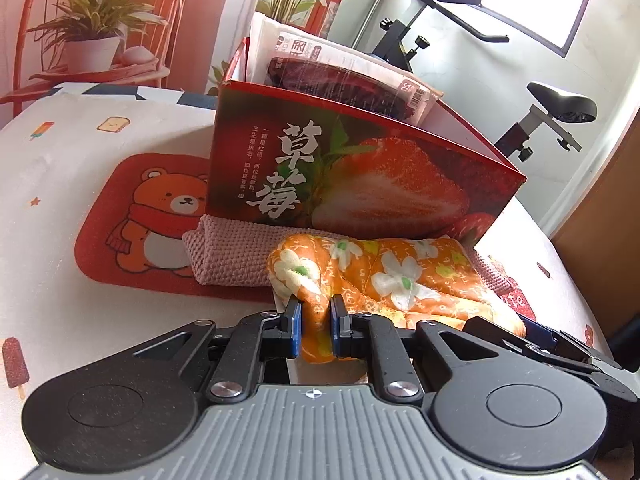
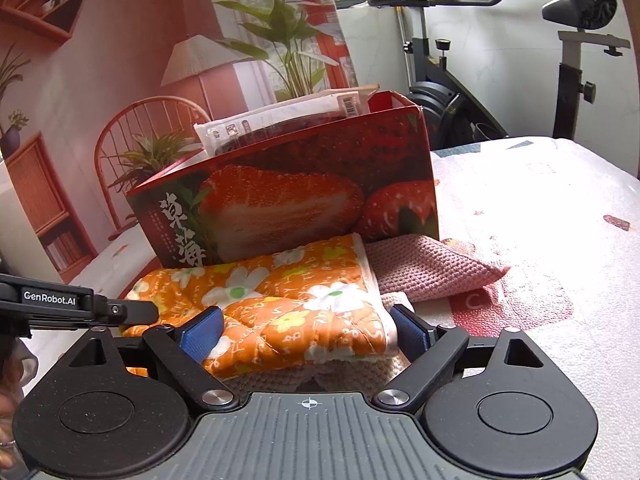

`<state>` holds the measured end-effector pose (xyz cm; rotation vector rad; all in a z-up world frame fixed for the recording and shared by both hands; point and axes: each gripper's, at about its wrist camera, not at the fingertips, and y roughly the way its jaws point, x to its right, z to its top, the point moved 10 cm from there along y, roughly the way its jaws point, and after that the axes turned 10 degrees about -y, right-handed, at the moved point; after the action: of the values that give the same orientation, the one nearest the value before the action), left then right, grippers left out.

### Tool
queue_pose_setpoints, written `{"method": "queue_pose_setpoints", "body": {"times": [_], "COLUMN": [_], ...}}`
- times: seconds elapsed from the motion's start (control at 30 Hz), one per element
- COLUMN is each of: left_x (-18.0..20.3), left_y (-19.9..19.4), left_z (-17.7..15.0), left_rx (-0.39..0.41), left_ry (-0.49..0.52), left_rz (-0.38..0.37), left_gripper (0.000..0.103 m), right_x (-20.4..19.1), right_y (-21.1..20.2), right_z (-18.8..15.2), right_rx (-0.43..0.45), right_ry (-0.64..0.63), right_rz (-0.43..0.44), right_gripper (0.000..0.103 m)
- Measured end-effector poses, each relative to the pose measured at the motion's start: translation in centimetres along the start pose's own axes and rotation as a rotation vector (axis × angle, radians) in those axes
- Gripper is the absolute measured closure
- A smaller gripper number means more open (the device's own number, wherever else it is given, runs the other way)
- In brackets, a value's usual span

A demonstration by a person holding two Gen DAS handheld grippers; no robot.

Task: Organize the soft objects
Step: 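Close both grippers on the edge of the orange floral cloth, then lift the orange floral cloth up and lower it into the red box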

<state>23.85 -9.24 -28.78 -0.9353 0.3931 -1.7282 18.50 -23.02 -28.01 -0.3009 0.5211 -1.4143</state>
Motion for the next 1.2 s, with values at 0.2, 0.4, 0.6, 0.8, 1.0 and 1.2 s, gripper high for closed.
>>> {"method": "queue_pose_setpoints", "body": {"times": [0.2, 0.4, 0.6, 0.8, 1.0, 1.2], "left_x": [0.6, 0.9, 1.4, 1.9, 2.8, 4.3], "left_y": [-0.7, -1.5, -2.5, -3.6, -5.3, -6.4], "left_z": [0.1, 0.4, 0.9, 1.5, 3.2, 5.5], "left_rx": [0.041, 0.078, 0.12, 0.168, 0.245, 0.312], "left_ry": [0.053, 0.076, 0.092, 0.107, 0.132, 0.173], "left_rz": [0.004, 0.001, -0.017, -0.03, -0.045, -0.052], "left_gripper": [0.088, 0.088, 0.088, 0.088, 0.089, 0.089], "right_x": [0.1, 0.0, 0.0, -0.8, -1.5, -2.0], "right_y": [-0.1, -1.0, -1.8, -3.1, -4.3, -4.7], "right_z": [0.0, 0.9, 1.8, 3.3, 5.8, 8.5], "right_rx": [-0.005, 0.017, 0.042, 0.098, 0.165, 0.215], "right_ry": [0.005, -0.009, -0.035, -0.069, -0.092, -0.132], "right_rz": [-0.004, -0.013, -0.024, -0.009, 0.001, -0.002], "right_gripper": [0.025, 0.052, 0.065, 0.07, 0.07, 0.071]}}
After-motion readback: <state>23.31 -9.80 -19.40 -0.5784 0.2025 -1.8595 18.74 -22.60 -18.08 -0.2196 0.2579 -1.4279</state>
